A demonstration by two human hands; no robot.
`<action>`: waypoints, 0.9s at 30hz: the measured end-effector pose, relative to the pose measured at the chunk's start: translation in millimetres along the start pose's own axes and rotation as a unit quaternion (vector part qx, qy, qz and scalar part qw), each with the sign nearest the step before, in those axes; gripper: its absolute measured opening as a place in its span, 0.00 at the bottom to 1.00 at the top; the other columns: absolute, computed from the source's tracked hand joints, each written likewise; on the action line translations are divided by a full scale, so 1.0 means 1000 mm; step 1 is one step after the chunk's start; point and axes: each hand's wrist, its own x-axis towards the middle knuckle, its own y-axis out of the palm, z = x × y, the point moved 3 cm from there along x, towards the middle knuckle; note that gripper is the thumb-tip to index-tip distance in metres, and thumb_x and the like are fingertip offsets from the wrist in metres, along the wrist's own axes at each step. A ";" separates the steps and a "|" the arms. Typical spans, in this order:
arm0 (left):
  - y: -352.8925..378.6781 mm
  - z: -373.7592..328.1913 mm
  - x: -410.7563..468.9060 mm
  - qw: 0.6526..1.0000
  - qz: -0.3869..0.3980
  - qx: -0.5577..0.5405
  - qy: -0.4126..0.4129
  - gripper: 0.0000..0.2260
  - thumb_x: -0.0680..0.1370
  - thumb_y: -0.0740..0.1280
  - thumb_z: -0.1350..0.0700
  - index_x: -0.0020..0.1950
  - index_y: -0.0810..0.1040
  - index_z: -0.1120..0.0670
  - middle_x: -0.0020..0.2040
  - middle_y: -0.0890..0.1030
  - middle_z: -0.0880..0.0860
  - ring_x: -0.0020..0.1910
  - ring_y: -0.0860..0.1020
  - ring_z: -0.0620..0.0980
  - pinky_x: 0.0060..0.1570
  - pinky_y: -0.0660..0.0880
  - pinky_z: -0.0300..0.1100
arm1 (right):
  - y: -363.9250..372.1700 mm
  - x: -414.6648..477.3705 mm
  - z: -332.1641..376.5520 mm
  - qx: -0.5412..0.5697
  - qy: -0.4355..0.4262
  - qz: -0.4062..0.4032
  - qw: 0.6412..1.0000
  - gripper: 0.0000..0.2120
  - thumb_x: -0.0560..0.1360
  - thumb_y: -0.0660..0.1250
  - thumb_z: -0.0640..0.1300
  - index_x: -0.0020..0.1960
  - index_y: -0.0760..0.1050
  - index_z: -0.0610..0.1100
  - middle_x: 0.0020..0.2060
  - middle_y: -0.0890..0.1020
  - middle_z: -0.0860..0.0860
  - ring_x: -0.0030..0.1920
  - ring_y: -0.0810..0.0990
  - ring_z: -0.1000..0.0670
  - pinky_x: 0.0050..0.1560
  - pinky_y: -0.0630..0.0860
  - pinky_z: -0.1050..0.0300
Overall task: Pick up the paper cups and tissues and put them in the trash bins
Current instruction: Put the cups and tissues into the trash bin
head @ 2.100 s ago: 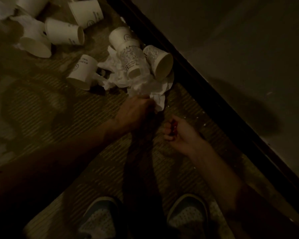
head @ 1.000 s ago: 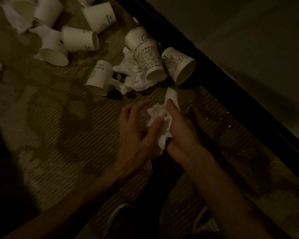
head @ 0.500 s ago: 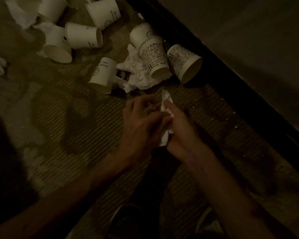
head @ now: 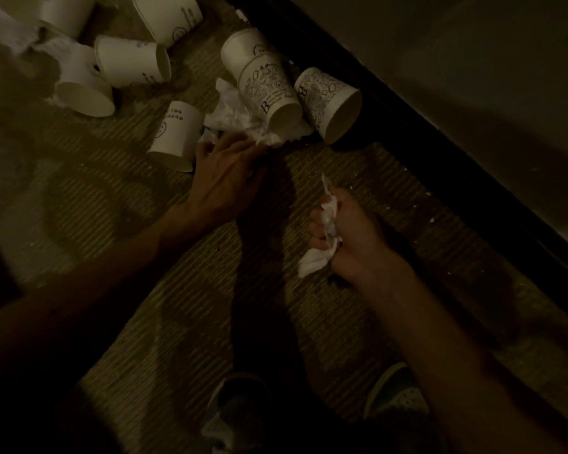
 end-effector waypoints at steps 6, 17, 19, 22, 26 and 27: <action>-0.026 -0.014 -0.037 0.971 -0.062 -0.217 -0.074 0.10 0.79 0.65 0.46 0.50 0.81 0.52 0.41 0.79 0.42 0.37 0.78 0.33 0.33 0.73 0.28 | 0.003 -0.001 -0.001 -0.064 0.014 0.007 0.998 0.20 0.78 0.61 0.62 0.51 0.77 0.45 0.43 0.83 0.50 0.44 0.82 0.52 0.49 0.80 0.50; -0.030 -0.064 -0.072 0.844 -0.097 -0.494 -0.187 0.09 0.74 0.74 0.57 0.36 0.77 0.54 0.35 0.82 0.47 0.34 0.82 0.41 0.33 0.75 0.31 | 0.033 -0.018 -0.028 -0.031 0.054 0.173 0.983 0.32 0.77 0.50 0.70 0.57 0.80 0.46 0.52 0.85 0.46 0.51 0.85 0.48 0.49 0.80 0.52; -0.027 -0.072 -0.072 0.851 -0.109 -0.479 -0.185 0.08 0.77 0.71 0.55 0.38 0.78 0.52 0.34 0.81 0.46 0.34 0.80 0.40 0.33 0.73 0.31 | 0.035 -0.022 -0.030 -0.016 0.044 0.185 0.982 0.29 0.77 0.52 0.69 0.61 0.78 0.50 0.56 0.84 0.45 0.55 0.84 0.47 0.49 0.81 0.51; -0.025 -0.076 -0.075 0.899 -0.130 -0.393 -0.143 0.14 0.81 0.62 0.51 0.38 0.77 0.52 0.33 0.75 0.45 0.35 0.74 0.45 0.38 0.68 0.39 | 0.035 -0.024 -0.031 -0.030 0.026 0.175 0.984 0.26 0.78 0.53 0.68 0.54 0.82 0.53 0.54 0.85 0.47 0.54 0.84 0.48 0.47 0.81 0.53; -0.018 -0.076 -0.076 0.974 -0.118 -0.194 -0.018 0.18 0.82 0.51 0.52 0.48 0.78 0.58 0.43 0.77 0.55 0.44 0.73 0.56 0.46 0.68 0.56 | 0.036 -0.020 -0.040 -0.106 0.025 0.133 0.985 0.27 0.76 0.54 0.70 0.54 0.82 0.53 0.52 0.85 0.48 0.52 0.84 0.49 0.46 0.81 0.53; -0.014 -0.075 -0.076 0.980 -0.111 -0.162 -0.022 0.19 0.81 0.51 0.51 0.51 0.78 0.59 0.46 0.77 0.57 0.46 0.73 0.58 0.47 0.69 0.58 | 0.038 -0.019 -0.041 -0.115 0.024 0.127 0.985 0.26 0.76 0.55 0.70 0.55 0.81 0.52 0.51 0.85 0.48 0.51 0.84 0.49 0.45 0.81 0.53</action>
